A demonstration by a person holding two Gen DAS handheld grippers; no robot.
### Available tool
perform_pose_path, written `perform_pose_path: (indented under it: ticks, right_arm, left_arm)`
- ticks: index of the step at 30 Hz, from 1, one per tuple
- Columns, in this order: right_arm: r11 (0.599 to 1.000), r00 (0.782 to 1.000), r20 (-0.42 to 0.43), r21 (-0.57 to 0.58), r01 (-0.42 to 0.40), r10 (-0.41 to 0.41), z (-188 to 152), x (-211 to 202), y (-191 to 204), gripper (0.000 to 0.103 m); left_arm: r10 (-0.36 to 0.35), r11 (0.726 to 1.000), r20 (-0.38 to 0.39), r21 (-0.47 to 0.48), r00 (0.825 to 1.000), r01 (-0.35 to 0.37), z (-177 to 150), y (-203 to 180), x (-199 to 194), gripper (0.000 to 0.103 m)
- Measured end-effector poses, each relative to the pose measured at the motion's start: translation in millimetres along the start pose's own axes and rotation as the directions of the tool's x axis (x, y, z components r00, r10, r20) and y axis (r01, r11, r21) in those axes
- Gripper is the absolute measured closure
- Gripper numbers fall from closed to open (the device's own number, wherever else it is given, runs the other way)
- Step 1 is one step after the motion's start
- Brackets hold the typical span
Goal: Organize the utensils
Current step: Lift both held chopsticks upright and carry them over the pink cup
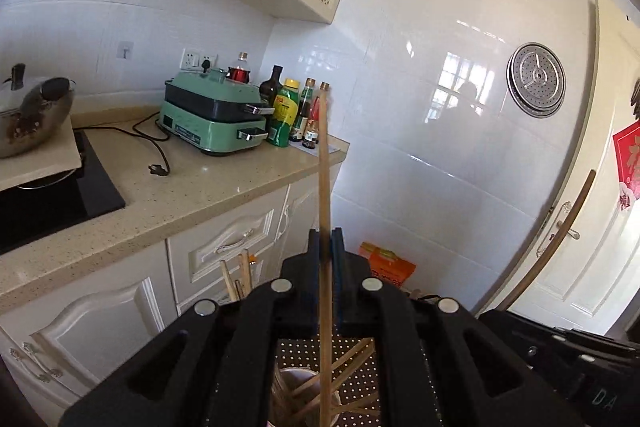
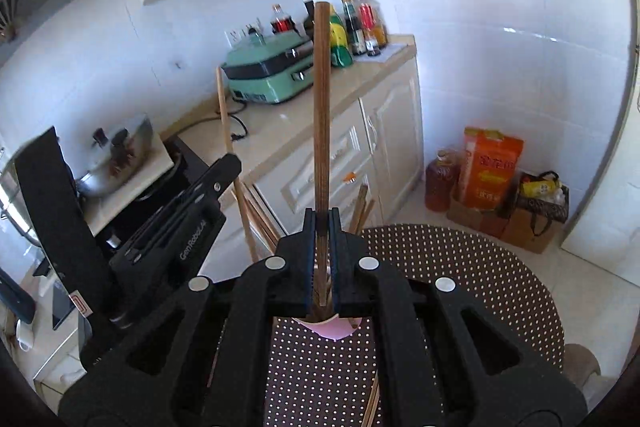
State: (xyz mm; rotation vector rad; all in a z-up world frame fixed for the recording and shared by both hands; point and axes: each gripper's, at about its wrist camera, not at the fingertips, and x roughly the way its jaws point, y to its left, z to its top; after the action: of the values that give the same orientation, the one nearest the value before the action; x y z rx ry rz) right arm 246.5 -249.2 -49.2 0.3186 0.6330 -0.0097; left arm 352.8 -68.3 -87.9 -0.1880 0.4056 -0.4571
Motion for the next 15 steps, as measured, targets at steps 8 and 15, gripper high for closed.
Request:
perform_pose_path:
  ticks: [8,15]
  right_arm:
    - [0.998,0.993,-0.106,0.001,0.055,-0.055,-24.9,44.9,7.6,0.097]
    - [0.997,0.984,-0.16,-0.012,0.081,-0.082,-36.3,69.7,13.8,0.096]
  left_arm:
    - [-0.061,0.998,0.011,0.002,0.998,0.061,-27.9,23.9,25.5,0.097]
    - [-0.089,0.996,0.009,-0.022,0.996,0.09,-57.5,42.0,36.0,0.097]
